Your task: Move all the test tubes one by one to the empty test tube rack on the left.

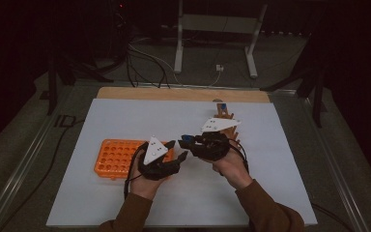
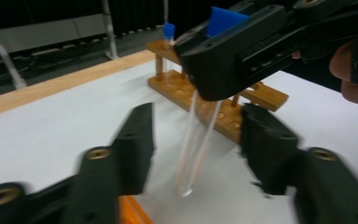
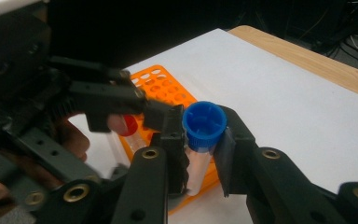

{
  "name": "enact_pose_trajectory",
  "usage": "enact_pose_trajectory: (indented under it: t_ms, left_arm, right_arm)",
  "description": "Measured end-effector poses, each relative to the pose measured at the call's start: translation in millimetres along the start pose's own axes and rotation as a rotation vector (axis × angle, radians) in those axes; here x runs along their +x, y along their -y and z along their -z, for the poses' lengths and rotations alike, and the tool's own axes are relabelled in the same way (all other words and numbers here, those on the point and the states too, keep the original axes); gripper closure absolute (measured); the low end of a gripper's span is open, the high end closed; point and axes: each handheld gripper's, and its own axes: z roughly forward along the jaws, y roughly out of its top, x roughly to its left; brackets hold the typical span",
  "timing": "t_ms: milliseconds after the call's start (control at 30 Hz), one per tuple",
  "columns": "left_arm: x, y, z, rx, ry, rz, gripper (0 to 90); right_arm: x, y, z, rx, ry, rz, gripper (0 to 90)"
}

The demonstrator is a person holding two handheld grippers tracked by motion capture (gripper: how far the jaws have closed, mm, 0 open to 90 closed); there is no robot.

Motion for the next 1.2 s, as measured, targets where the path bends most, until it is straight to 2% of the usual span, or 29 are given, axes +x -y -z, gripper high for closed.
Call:
enact_pose_trajectory:
  t_ms: [67, 200, 467, 667, 700, 900, 1067, 1200]
  left_arm:
    - [-0.9, -0.5, -1.9, 0.004, -0.001, 0.004, 60.1]
    - [-0.8, -0.6, -4.3, 0.007, 0.013, 0.018, 73.0]
    - [-0.7, -0.3, -5.7, -0.004, 0.037, 0.033, 74.1]
    - [-2.2, 0.2, -6.5, -0.013, 0.056, 0.023, 76.8]
    - [-2.6, 0.1, -6.6, -0.012, 0.054, 0.021, 77.1]
    - [2.3, 0.0, -5.1, -0.006, 0.033, 0.033, 77.3]
    - [7.5, 0.2, -2.6, -0.008, 0.023, 0.043, 77.4]
    - [9.5, 0.3, -0.8, -0.011, 0.017, 0.045, 77.4]
  right_arm:
    - [1.4, -0.2, -0.9, 0.0, -0.005, 0.003, 75.6]
    - [2.9, -0.2, -1.5, 0.003, -0.013, 0.002, 75.6]
    - [2.0, 0.3, -1.2, 0.003, -0.017, -0.003, 75.8]
    - [1.2, 0.4, -0.6, 0.0, -0.019, -0.008, 75.5]
    - [1.0, 0.5, -0.6, -0.003, -0.021, -0.009, 73.5]
    - [-4.2, 0.6, 1.7, -0.031, -0.025, -0.03, 45.0]
    - [-10.4, 3.7, 6.7, -0.053, 0.009, -0.031, 28.2]
    - [-13.1, 8.0, 8.4, -0.05, 0.062, -0.02, 15.5]
